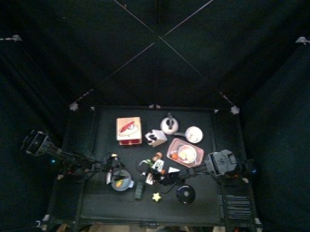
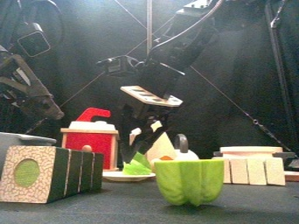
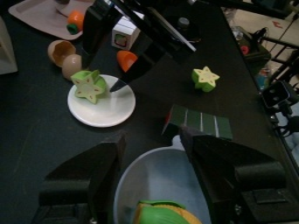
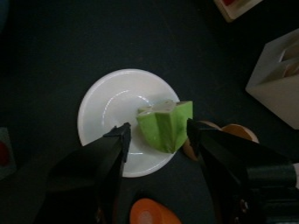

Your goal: Grab starfruit bottom

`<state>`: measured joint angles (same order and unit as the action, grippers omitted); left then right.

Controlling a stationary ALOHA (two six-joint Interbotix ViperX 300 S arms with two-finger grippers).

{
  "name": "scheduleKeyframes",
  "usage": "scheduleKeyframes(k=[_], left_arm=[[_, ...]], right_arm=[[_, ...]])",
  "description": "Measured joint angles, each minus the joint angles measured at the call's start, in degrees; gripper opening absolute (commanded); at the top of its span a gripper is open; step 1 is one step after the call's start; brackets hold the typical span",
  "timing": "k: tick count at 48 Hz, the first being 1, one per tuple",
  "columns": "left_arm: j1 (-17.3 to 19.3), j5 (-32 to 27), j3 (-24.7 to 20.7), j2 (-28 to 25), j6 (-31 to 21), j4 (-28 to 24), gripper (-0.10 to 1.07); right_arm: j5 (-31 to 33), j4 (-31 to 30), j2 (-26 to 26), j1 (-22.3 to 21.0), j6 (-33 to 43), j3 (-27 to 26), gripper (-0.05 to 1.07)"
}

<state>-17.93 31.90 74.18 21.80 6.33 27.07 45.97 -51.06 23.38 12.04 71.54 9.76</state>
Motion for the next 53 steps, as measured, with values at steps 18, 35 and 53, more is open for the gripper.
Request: scheduleKeyframes(k=[18, 35, 53], left_arm=[[-0.09, 0.0, 0.0, 0.0, 0.0, 0.0, 0.88], [0.0, 0.0, 0.0, 0.0, 0.0, 0.0, 0.88], [0.0, 0.0, 0.0, 0.0, 0.0, 0.0, 0.88]], right_arm=[[-0.18, 8.35, -7.12, 5.8, 0.44, -0.18, 0.88], [-0.88, 14.85, -7.21, 14.85, 0.44, -0.18, 0.88], [-3.96, 18.63, -3.87, 15.12, 0.0, -0.09, 0.88]])
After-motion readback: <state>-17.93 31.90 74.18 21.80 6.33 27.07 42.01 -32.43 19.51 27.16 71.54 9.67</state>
